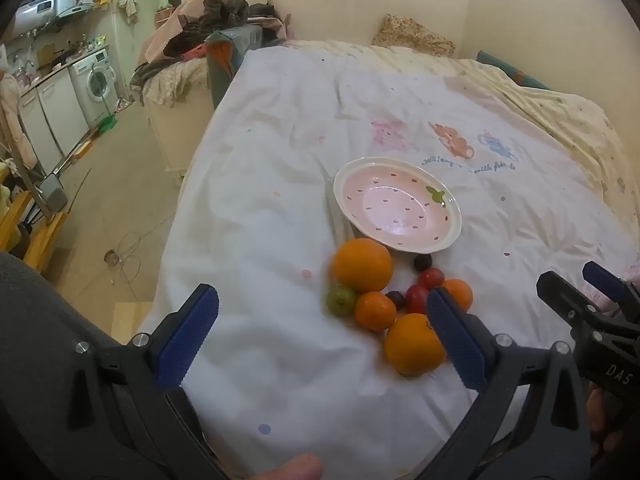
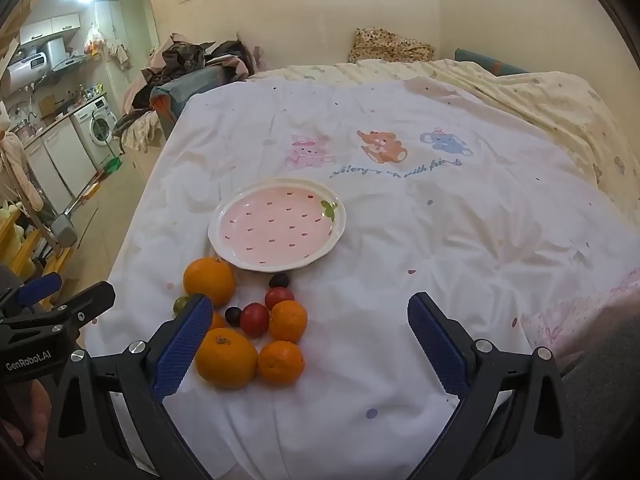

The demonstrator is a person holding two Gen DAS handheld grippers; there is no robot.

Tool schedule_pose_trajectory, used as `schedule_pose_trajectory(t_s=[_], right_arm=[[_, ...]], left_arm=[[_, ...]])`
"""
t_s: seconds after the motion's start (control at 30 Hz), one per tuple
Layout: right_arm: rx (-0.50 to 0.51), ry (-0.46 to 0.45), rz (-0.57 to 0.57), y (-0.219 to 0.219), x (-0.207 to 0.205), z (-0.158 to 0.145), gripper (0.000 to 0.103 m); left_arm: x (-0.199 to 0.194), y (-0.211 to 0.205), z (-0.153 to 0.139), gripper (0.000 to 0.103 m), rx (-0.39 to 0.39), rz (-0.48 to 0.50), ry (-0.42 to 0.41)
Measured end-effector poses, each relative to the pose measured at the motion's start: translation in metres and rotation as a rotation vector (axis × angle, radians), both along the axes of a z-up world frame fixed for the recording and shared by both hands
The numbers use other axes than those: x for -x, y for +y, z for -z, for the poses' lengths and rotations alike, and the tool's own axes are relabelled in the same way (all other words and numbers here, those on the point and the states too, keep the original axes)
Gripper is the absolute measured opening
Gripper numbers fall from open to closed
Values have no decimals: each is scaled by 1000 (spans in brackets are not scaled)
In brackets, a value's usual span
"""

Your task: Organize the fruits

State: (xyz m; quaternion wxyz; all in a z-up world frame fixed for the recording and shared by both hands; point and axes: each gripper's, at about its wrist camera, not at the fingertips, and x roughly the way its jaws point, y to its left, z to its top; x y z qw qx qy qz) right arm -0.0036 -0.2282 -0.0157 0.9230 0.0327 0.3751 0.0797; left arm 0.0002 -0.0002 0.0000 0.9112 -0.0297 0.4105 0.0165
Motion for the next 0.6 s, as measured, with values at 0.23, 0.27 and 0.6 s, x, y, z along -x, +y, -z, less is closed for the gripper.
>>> schedule_pose_trajectory(t_s=[0.23, 0.27, 0.6], right_arm=[[7, 7, -2, 0, 0, 0, 100], [7, 11, -3, -1, -1, 1, 100], [12, 6, 8, 0, 0, 0, 100]], left_arm=[[0, -2, 0, 103, 5, 0, -6], [0, -2, 0, 103, 4, 0, -5], [0, 0, 0, 103, 10, 2, -4]])
